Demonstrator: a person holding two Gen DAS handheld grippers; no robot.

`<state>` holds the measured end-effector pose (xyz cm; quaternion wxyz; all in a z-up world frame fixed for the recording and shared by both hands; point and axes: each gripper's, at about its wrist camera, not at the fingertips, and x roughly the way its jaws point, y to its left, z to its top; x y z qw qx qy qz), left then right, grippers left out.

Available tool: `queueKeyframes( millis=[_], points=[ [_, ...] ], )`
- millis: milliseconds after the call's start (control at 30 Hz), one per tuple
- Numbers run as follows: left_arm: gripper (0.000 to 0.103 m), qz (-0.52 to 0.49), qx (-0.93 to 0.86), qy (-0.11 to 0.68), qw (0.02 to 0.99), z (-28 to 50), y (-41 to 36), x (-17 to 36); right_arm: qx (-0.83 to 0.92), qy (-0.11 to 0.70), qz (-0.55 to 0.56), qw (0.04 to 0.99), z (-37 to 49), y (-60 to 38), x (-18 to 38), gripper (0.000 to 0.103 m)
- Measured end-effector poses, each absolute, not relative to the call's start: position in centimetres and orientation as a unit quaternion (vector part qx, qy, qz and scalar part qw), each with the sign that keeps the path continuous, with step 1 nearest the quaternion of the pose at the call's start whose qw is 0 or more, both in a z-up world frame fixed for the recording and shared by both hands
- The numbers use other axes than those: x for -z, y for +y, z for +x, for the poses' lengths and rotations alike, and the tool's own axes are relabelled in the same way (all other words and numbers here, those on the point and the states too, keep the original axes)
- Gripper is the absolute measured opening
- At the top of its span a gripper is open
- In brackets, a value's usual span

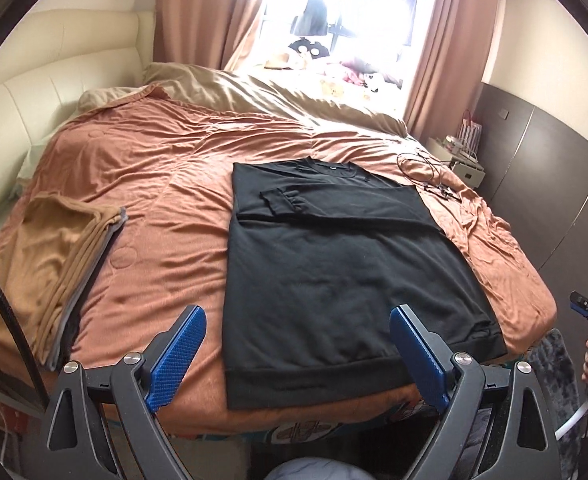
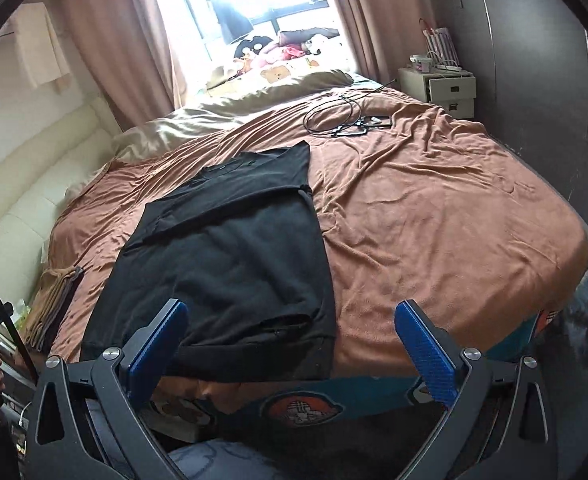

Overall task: Fold small clothes
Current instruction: 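Grasp the ribbed hem with both grippers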

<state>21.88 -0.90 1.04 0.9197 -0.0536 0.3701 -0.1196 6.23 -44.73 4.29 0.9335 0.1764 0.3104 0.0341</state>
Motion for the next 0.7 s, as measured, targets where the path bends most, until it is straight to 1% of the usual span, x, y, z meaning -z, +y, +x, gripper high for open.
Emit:
queueKeyframes(
  millis=[233, 467, 700],
  points=[
    [0.094, -0.039, 0.109, 0.372, 0.921, 19.3, -0.6, 1.4, -0.024, 0.296, 0.162, 0.941, 4.3, -44.7, -1.7, 0.103],
    [0.094, -0.046, 0.098, 0.376, 0.92, 17.9, 0.1, 4.1, -0.007, 0.303, 0.145, 0.942, 4.3, -43.3, 1.2, 0.103],
    [0.094, -0.085, 0.087, 0.397, 0.91, 19.0, 1.9, 8.2, -0.029, 0.31, 0.175, 0.934, 6.1, -43.5, 3.6, 0.103]
  ],
)
